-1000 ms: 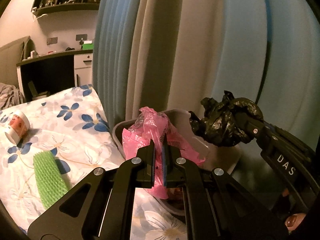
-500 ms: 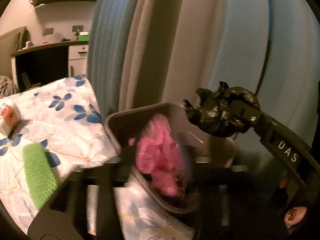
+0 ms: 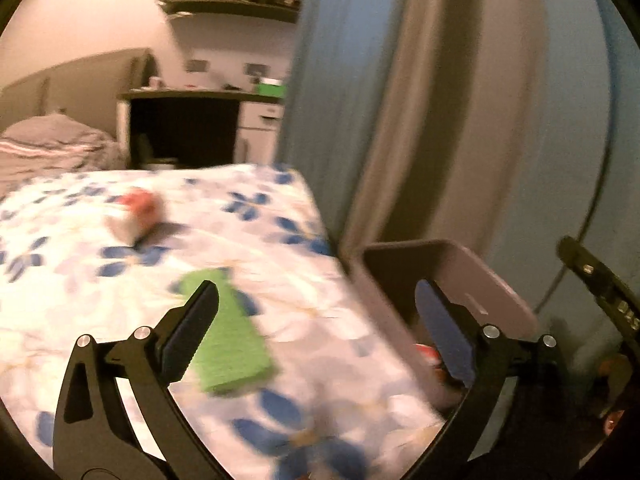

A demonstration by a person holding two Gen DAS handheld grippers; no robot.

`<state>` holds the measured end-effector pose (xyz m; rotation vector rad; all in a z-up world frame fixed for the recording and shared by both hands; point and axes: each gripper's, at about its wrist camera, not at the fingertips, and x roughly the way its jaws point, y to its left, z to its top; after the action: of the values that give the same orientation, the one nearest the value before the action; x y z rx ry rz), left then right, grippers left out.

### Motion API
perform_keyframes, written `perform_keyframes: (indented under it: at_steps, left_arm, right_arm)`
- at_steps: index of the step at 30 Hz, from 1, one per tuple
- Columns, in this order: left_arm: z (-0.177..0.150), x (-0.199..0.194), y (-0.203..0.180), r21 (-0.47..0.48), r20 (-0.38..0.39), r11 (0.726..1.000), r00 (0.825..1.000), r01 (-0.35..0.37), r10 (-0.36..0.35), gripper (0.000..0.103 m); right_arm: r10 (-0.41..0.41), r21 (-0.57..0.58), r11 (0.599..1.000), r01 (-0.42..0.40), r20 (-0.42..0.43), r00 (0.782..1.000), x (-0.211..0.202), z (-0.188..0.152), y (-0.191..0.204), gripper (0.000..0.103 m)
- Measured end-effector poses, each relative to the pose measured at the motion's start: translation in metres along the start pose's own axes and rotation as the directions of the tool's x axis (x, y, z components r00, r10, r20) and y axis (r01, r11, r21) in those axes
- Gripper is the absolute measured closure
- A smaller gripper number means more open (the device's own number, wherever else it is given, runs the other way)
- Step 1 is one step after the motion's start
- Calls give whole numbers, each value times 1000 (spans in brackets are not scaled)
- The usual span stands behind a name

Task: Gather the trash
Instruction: 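Move both tools back over the green sleeve and white cup on the bed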

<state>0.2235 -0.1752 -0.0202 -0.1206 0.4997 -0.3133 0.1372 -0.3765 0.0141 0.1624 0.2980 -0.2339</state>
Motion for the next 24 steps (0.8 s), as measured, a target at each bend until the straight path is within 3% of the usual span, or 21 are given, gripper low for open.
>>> perform_keyframes:
  at_steps: [5,11,15,24]
  left_arm:
    - [-5,-29,46,-49,7,988,989,-145,146,6]
    - [-18,-63,103,-133,-16,950,959,-284,284,6]
    - [-23,-82,121,-144,-9,933,944,-329,331,6]
    - [-27,-115,144,-187,21,915,930,-357,367,6]
  right_arm:
    - [11,-7,1000,-11,-2,1000,-13,-9,16,17]
    - [66,-38,997,-68,-44,997,-21,-26,50,13]
    - [100,-49,993,-103,-63,993,-26,-38,73,8]
    - [167,-91,980,-176,-99,981,-35,-51,117,7]
